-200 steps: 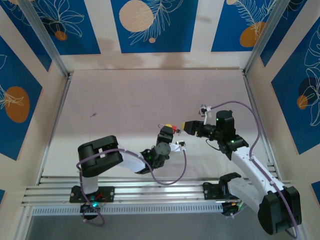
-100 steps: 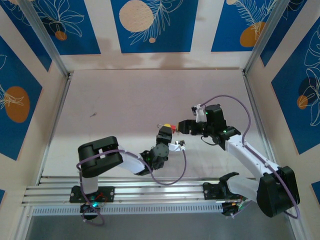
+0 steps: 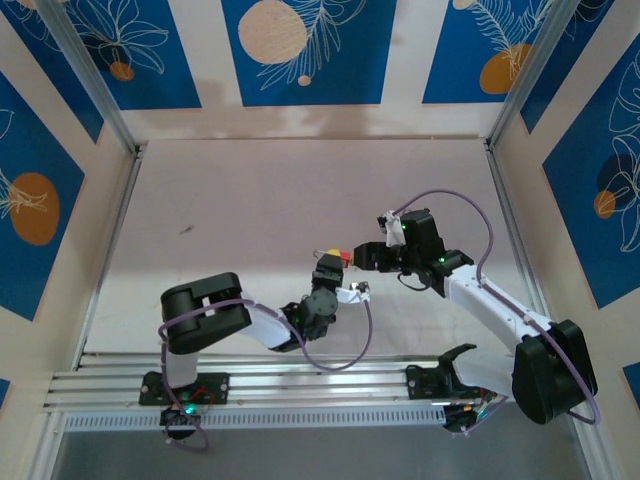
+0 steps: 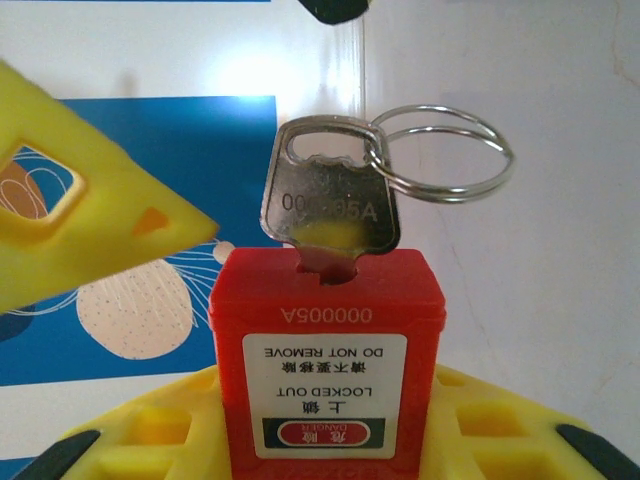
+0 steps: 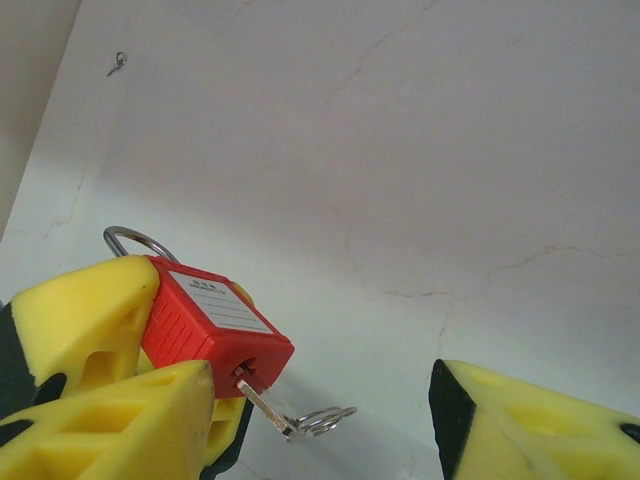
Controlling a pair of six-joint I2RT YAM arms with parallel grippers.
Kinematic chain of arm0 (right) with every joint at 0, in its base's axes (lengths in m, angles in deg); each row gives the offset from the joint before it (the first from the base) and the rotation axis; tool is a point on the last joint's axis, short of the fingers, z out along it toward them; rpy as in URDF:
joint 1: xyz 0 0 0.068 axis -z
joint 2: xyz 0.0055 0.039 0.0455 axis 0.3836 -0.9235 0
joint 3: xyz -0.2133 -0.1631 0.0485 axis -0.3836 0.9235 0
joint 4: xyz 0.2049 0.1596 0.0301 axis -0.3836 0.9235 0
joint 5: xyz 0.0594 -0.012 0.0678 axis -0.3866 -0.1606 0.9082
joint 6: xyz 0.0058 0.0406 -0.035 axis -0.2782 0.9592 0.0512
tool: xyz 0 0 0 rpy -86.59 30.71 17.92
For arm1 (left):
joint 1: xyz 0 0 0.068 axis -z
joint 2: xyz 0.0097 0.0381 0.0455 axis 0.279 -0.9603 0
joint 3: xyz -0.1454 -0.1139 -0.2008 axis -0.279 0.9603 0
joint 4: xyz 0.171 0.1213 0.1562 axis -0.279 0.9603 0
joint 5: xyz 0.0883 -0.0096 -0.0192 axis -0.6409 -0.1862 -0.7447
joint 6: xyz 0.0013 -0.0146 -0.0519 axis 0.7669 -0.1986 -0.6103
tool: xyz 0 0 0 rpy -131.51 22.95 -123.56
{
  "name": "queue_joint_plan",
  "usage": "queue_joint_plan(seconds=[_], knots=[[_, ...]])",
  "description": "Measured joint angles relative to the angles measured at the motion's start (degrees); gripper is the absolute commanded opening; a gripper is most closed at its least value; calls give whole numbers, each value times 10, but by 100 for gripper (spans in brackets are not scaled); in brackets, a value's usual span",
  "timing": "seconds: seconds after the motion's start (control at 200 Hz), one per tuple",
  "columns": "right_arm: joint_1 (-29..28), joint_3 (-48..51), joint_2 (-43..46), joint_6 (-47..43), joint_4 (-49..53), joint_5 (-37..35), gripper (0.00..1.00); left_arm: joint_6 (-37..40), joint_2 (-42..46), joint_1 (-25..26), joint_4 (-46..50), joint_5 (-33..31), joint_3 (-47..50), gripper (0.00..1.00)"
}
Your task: Unlock with the key
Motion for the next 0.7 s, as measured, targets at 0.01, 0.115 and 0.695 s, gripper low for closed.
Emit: queue_joint_plan(seconds=[0.01, 0.115, 0.695], knots=[[0, 0, 0, 0, 0, 0, 60, 0, 0, 0, 0, 0, 0, 4], [0, 0, 0, 0, 2, 0, 60, -4, 0, 0, 0, 0, 0, 4], [0, 12, 0, -1, 5, 0, 59, -13, -3, 0, 0, 0, 0, 3]])
